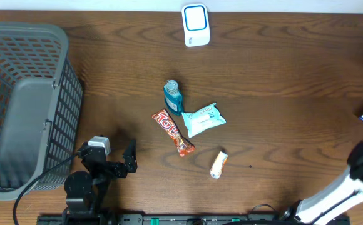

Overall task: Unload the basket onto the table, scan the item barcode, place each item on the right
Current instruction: 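Move the snack bag to the right table edge and release it, then reach the right gripper down to the small orange juice box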

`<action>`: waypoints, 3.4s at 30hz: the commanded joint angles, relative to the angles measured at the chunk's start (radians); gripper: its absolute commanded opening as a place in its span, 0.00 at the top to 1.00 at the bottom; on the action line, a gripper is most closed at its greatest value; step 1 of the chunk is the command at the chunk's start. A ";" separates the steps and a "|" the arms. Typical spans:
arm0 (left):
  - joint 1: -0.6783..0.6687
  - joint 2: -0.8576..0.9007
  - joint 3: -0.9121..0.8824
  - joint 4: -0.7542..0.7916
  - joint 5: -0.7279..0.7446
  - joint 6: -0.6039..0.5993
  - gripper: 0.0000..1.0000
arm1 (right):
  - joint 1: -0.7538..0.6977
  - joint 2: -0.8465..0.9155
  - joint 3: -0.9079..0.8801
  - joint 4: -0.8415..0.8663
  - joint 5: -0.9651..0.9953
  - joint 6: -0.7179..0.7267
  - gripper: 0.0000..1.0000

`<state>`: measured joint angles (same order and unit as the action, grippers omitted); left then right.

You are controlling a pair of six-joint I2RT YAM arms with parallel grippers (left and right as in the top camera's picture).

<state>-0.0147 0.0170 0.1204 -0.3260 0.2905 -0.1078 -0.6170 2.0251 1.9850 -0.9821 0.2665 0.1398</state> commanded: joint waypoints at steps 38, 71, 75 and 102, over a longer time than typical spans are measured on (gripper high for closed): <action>0.004 0.000 -0.013 -0.026 0.015 -0.002 0.02 | 0.839 -0.288 -0.061 -0.675 -0.441 0.225 0.08; 0.004 0.000 -0.013 -0.026 0.015 -0.002 0.02 | 1.244 -0.522 -0.970 -0.057 -0.407 0.699 0.43; 0.004 0.000 -0.013 -0.026 0.015 -0.002 0.02 | 1.314 -0.448 -0.970 -0.031 -0.384 0.747 0.48; 0.004 0.000 -0.013 -0.026 0.015 -0.002 0.02 | 1.352 -0.321 -0.981 -0.044 -0.292 0.787 0.69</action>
<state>-0.0147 0.0174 0.1204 -0.3260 0.2905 -0.1078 0.7307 1.7004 1.0126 -1.0237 -0.0498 0.9146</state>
